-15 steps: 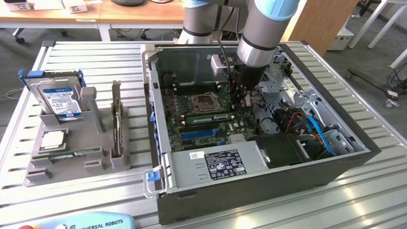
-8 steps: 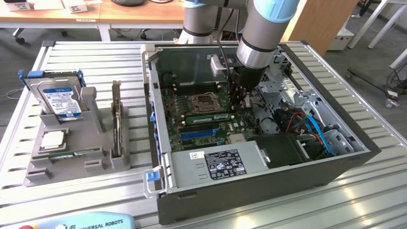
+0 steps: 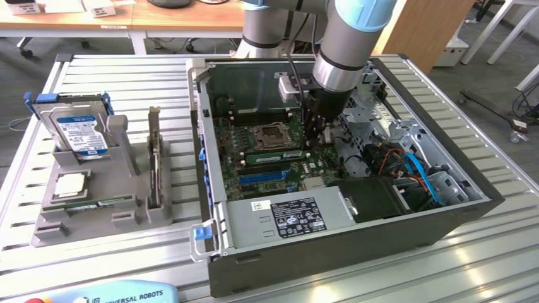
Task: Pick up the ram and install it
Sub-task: 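Press down the ram until it locks into place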
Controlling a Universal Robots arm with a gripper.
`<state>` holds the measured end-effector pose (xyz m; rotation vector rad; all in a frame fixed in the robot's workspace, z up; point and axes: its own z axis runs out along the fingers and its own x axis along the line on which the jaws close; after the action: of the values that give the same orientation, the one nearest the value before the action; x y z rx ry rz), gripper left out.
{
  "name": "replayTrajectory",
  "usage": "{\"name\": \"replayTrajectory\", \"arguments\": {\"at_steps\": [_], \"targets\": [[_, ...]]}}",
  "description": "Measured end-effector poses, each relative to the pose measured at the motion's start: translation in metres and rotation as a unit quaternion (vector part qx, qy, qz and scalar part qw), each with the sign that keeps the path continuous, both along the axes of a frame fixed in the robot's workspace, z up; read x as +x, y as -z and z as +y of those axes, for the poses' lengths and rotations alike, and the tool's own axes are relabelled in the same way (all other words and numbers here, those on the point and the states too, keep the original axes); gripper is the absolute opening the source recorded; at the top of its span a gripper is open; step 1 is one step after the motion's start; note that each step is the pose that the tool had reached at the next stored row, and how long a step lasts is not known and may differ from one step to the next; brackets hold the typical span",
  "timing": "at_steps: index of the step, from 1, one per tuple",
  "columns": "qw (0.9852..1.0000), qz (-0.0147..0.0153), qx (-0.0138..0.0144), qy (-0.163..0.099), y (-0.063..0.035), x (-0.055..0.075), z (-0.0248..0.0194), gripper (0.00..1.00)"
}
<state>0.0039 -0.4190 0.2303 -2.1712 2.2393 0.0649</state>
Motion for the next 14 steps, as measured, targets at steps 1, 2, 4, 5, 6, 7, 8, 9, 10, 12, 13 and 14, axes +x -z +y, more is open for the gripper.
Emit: {"name": "replayTrajectory", "arguments": {"at_steps": [1, 2, 4, 5, 6, 7, 8, 9, 10, 12, 13, 14], "targets": [[1.0, 0.0, 0.0001, 0.0, 0.0002, 0.0, 0.0005, 0.1], [1.0, 0.0, 0.0001, 0.0, 0.0003, -0.0001, 0.001, 0.1], [1.0, 0.0, 0.0001, 0.0, 0.0003, 0.0, 0.0011, 0.1], [1.0, 0.0, 0.0001, 0.0, 0.0003, 0.0, 0.0011, 0.1], [1.0, 0.0, 0.0, 0.0, 0.0005, 0.0, 0.0011, 0.1], [1.0, 0.0, 0.0001, 0.0, 0.0012, 0.0, 0.0012, 0.1], [1.0, 0.0, 0.0001, 0.0, 0.0018, 0.0, 0.0012, 0.1], [1.0, 0.0, 0.0, 0.0, 0.0018, 0.0, 0.0011, 0.1], [1.0, 0.0, 0.0, 0.0, 0.0018, 0.0, 0.0011, 0.1], [1.0, 0.0, 0.0, 0.0, 0.0018, 0.0, 0.0011, 0.1], [1.0, 0.0, 0.0001, 0.0, 0.0022, 0.0, 0.0012, 0.1], [1.0, -0.0001, 0.0002, 0.0, 0.0028, 0.0, 0.0012, 0.1]]}}
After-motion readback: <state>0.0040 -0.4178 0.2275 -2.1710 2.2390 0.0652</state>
